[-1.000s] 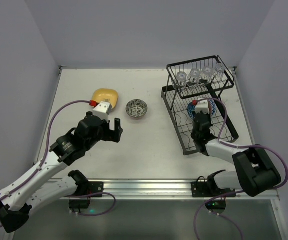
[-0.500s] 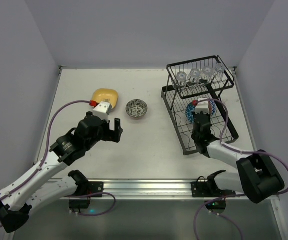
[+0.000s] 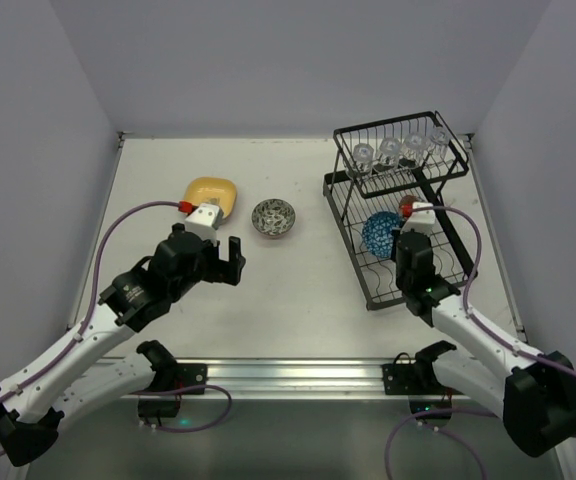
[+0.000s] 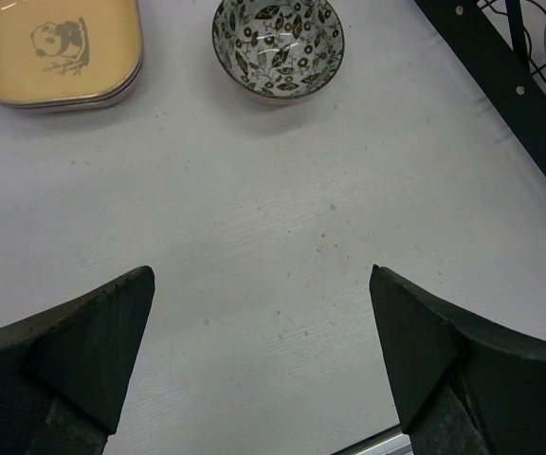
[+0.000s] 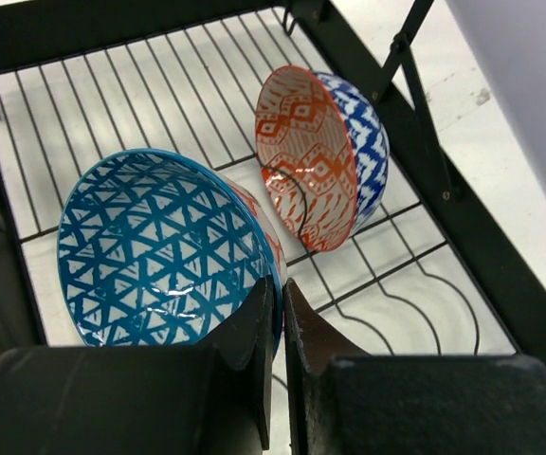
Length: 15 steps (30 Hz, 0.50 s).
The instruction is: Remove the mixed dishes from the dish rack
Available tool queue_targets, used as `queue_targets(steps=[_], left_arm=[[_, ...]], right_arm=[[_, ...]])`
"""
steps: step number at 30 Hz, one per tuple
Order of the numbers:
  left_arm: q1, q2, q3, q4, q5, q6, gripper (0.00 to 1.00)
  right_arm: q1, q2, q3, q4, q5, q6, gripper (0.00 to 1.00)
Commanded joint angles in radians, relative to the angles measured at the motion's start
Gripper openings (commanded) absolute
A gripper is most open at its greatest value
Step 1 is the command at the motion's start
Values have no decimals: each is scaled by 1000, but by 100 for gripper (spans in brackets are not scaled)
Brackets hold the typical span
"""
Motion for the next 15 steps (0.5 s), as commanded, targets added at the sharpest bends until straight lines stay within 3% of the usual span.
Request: queue_targets(steps=[1,11,15], left_arm=[[2,-14,3,35,-19,12,100],[2,-6,18,43,-1,-19,100],[2,22,52,67,66,-80,100]], right_arm=[[4,-72,81,-95,-56,128,0],[4,-159,153,-304,-108,250,0],[4,-163,205,-452,-156,312,0]])
